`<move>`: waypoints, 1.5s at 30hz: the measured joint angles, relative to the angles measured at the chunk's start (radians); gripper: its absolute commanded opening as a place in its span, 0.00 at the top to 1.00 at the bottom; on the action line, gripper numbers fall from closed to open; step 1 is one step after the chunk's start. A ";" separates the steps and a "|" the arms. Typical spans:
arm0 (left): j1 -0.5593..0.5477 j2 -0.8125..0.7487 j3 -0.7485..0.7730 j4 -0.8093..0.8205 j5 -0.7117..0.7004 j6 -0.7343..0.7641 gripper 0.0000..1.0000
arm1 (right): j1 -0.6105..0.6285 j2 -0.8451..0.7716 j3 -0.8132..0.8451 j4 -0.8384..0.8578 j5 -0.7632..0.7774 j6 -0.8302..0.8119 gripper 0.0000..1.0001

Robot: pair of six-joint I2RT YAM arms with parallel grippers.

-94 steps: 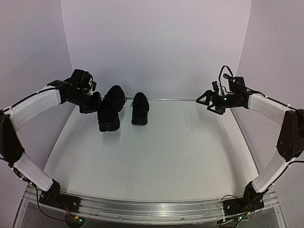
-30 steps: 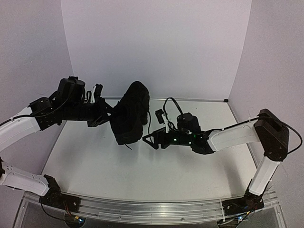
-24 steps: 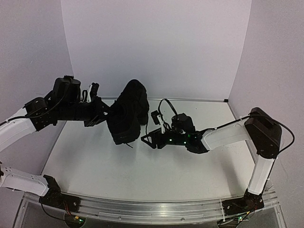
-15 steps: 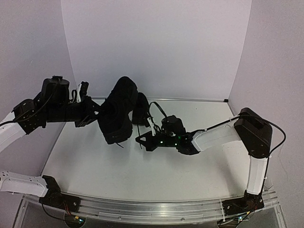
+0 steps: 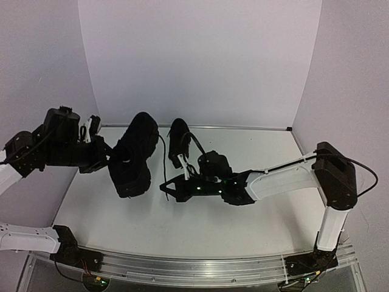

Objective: Tie the shoes

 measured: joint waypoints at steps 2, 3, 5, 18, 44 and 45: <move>0.000 -0.002 -0.104 0.034 0.021 -0.006 1.00 | -0.002 -0.087 -0.100 -0.023 0.017 0.041 1.00; 0.000 0.001 -0.150 0.047 0.030 -0.010 1.00 | -0.004 -0.134 -0.148 -0.038 0.028 0.061 1.00; -0.002 0.021 -0.239 0.077 0.047 -0.019 1.00 | -0.007 -0.236 -0.240 -0.067 0.058 0.107 1.00; -0.180 0.405 -0.414 0.587 0.058 -0.116 1.00 | -0.025 -0.632 -0.460 -0.284 0.301 0.321 1.00; -0.462 0.853 -0.033 0.810 -0.077 -0.049 0.30 | -0.273 -0.777 -0.460 -0.614 0.344 0.323 1.00; -0.458 0.831 -0.033 0.785 -0.077 -0.027 0.29 | -0.288 -0.783 -0.451 -0.630 0.339 0.312 1.00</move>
